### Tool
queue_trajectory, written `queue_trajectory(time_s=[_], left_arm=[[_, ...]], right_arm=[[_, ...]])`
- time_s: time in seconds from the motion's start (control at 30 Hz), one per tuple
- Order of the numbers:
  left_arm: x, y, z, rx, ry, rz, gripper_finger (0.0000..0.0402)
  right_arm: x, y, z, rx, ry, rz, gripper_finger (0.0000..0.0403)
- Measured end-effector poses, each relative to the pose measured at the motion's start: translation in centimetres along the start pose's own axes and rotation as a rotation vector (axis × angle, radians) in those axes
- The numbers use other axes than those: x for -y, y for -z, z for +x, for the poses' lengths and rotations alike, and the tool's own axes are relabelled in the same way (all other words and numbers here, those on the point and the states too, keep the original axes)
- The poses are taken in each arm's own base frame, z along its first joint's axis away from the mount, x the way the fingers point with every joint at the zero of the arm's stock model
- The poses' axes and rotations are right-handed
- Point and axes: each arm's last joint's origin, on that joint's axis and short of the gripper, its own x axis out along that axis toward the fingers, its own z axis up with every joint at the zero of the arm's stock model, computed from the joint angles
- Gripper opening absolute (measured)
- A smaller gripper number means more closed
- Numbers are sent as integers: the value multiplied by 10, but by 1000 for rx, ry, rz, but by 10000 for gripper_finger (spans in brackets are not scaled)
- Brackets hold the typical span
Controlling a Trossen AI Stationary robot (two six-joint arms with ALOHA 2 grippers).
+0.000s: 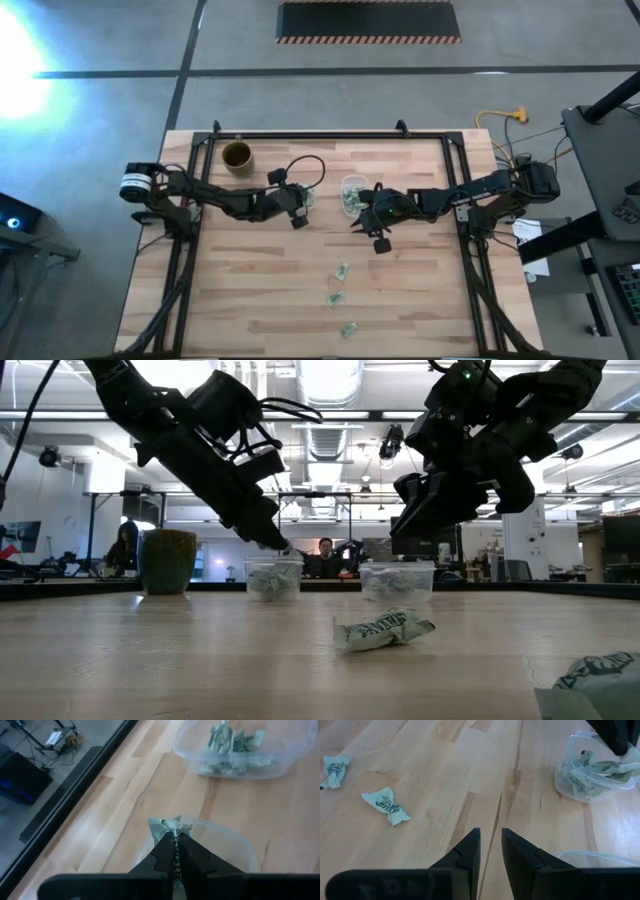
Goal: Pick and place items into bin
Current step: Put the light green stevia packet into the left transparent bin, then put the light green stevia packet into the right transparent bin
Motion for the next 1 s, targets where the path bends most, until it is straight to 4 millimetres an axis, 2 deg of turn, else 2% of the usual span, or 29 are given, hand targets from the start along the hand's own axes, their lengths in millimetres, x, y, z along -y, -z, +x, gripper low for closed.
queue_trajectory(time_s=[0.27, 0.7, 1.0], left_arm=[[0, 2, 0, -12, 2, 7, 8], [0, 1, 0, -9, -11, 5, 138], [0, -14, -6, 43, -1, -18, 156]], right_arm=[[0, 0, 0, 0, 0, 0, 68], [0, 0, 0, 1, 0, 4, 68], [0, 0, 0, 1, 1, 4, 68]])
